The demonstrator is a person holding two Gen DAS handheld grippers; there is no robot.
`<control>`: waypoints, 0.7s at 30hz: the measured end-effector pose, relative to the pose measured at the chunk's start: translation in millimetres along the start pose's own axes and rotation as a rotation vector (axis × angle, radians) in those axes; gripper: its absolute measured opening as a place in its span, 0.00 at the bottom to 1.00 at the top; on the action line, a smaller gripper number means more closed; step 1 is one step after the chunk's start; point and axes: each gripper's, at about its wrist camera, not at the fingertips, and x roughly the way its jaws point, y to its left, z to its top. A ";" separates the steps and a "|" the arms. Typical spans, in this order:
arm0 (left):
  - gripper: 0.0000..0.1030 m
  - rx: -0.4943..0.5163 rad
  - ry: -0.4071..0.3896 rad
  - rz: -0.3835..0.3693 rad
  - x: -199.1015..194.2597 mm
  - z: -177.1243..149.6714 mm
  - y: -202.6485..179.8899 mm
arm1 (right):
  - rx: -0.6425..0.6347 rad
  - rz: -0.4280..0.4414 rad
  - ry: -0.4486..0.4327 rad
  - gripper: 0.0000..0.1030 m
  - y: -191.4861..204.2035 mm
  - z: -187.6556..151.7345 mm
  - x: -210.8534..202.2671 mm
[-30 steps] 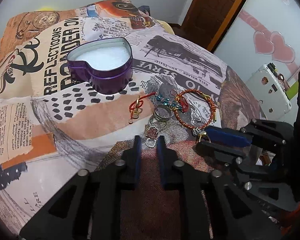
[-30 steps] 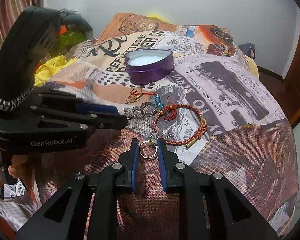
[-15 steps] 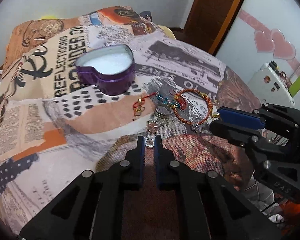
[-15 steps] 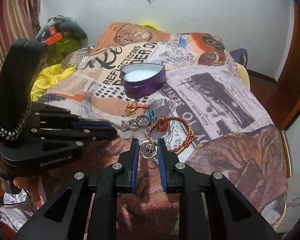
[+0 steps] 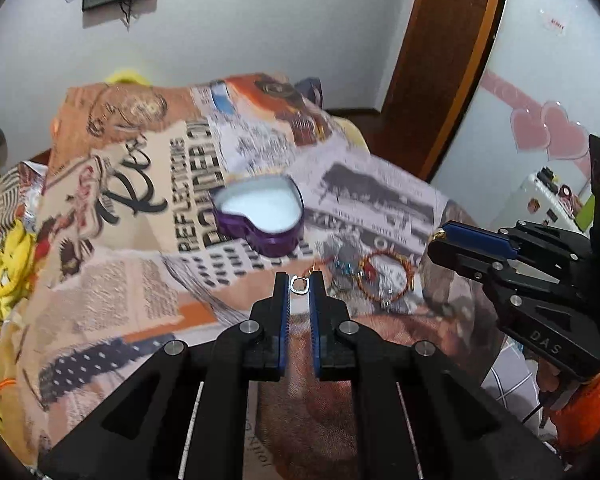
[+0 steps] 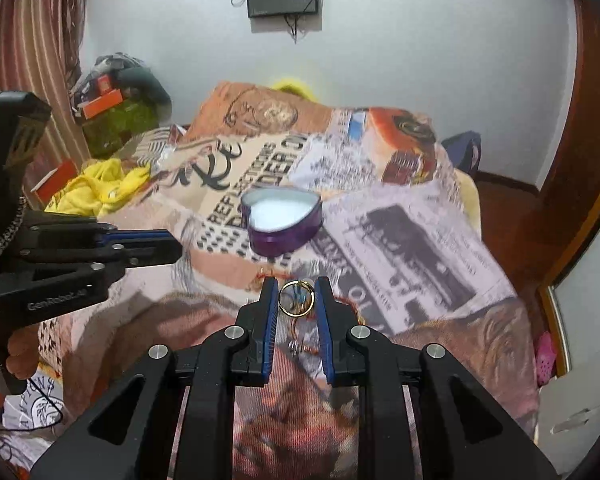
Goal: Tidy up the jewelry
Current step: 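Carry the ring in the left gripper over the purple heart tin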
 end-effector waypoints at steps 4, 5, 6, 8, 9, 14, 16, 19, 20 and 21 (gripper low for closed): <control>0.08 -0.004 -0.043 0.009 -12.1 8.7 3.2 | -0.011 -0.006 -0.038 0.16 2.8 12.2 -5.7; 0.08 -0.007 -0.053 0.011 -14.5 11.0 4.4 | -0.015 -0.006 -0.048 0.16 4.0 16.0 -6.6; 0.08 -0.010 -0.063 0.012 -16.8 13.7 6.0 | -0.018 -0.007 -0.055 0.16 5.3 18.1 -7.3; 0.08 -0.015 -0.076 0.013 -19.4 18.0 8.6 | -0.025 -0.007 -0.071 0.16 7.7 23.2 -8.8; 0.08 -0.018 -0.083 0.013 -21.1 20.0 10.4 | -0.028 -0.007 -0.079 0.16 9.0 26.5 -8.6; 0.08 -0.025 -0.115 0.022 -24.6 31.2 17.6 | -0.041 -0.006 -0.108 0.16 11.9 35.9 -6.7; 0.08 -0.027 -0.125 0.025 -24.0 35.8 20.5 | -0.042 -0.003 -0.115 0.16 11.1 39.8 -4.6; 0.08 -0.029 -0.137 0.043 -19.3 41.6 24.5 | -0.044 -0.002 -0.123 0.16 10.4 45.4 0.6; 0.08 -0.030 -0.135 0.047 -15.9 42.6 25.9 | -0.047 -0.003 -0.126 0.16 9.7 46.9 2.3; 0.08 -0.031 -0.132 0.048 -12.9 43.6 27.6 | -0.049 -0.002 -0.128 0.16 9.7 48.5 4.2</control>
